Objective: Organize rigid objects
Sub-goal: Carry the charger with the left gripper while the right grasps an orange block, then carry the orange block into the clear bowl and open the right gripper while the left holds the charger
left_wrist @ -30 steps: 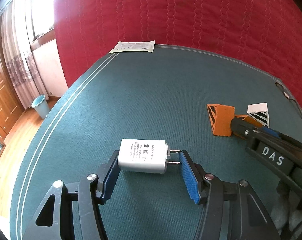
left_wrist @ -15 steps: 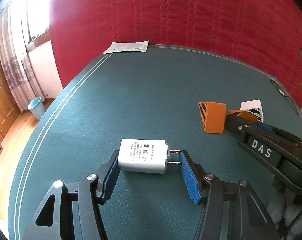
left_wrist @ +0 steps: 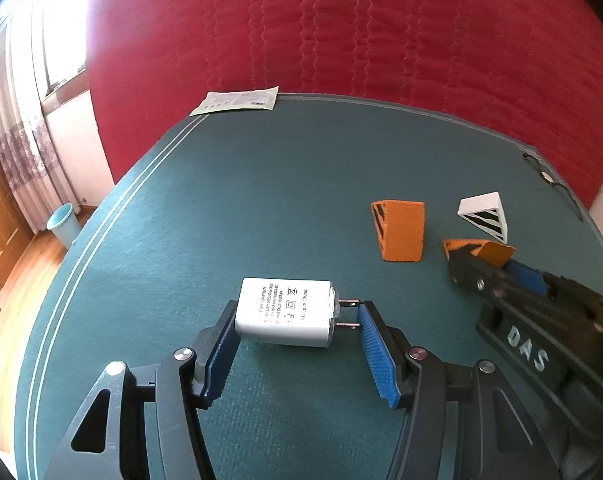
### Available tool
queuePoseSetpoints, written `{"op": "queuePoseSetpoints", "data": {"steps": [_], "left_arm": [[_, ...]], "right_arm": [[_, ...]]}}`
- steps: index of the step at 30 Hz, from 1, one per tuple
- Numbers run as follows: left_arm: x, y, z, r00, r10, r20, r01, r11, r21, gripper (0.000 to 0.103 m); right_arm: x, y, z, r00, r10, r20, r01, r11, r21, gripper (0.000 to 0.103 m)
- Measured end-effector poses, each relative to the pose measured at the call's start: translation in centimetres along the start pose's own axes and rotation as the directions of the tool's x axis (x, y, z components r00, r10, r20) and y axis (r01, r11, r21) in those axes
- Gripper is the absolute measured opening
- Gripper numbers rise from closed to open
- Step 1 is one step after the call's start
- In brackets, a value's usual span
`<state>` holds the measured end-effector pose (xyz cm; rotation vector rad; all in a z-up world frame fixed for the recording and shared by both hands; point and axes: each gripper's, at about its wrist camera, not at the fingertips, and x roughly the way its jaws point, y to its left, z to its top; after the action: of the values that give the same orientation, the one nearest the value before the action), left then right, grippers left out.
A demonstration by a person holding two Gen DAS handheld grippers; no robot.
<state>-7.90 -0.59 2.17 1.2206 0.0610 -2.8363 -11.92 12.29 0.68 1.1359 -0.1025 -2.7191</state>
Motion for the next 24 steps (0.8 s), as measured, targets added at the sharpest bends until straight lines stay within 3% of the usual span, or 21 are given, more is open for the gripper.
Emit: {"op": "queuePoseSetpoints", "data": {"steps": [24], "left_arm": [[-1.9,-2.4,-0.9,0.995,-0.086,0.042,0.082,0.992,0.095,0.061]], "right_arm": [[-8.4,-3.5,-6.5,0.999,-0.014,0.038,0.011,0.996,0.087,0.031]]}}
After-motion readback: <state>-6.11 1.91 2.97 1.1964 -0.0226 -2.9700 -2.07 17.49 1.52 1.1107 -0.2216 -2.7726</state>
